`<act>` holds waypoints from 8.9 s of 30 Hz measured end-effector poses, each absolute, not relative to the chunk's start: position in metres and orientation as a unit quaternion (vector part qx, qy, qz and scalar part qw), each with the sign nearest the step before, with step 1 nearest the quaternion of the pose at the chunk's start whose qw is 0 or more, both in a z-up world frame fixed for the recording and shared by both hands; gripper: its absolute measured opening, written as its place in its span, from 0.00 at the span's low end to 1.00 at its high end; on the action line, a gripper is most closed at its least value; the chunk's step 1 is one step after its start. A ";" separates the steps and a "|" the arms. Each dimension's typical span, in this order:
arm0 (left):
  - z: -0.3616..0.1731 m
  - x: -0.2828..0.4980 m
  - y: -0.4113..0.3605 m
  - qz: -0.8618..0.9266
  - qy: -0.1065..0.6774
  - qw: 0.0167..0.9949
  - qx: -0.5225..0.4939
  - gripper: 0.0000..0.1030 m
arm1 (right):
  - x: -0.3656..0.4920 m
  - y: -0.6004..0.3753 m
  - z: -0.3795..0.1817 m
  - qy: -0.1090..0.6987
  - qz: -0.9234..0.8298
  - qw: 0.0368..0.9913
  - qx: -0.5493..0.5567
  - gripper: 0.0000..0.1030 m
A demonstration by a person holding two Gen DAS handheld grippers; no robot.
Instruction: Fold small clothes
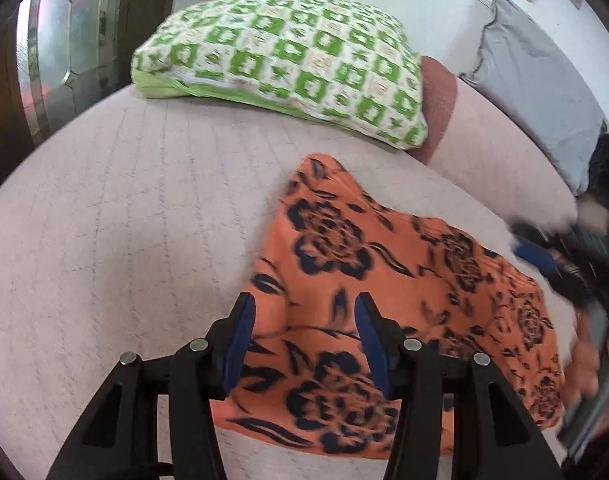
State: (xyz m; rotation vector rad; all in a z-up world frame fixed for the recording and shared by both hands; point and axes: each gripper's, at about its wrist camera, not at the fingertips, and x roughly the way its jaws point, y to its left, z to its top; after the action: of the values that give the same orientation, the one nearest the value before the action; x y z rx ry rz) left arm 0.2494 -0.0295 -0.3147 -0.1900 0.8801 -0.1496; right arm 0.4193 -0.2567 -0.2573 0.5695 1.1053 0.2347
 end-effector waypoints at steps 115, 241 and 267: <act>-0.325 0.110 -0.009 0.060 0.434 0.897 -0.064 0.83 | 0.134 -0.400 -0.264 0.487 0.055 0.791 0.367 0.35; -0.295 0.071 -0.351 -0.317 0.469 0.824 0.026 0.40 | 0.065 -0.571 -0.270 0.339 -0.034 0.744 0.575 0.16; -0.301 0.086 -0.169 -0.234 0.405 0.882 0.062 0.85 | 0.113 -0.443 -0.266 0.546 0.057 0.755 0.359 0.12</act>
State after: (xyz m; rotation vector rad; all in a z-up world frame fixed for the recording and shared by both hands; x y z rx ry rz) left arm 0.0862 -0.1693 -0.3010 0.1285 0.8427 -0.4880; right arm 0.1131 -0.4435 -0.2657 0.7821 1.1919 0.1250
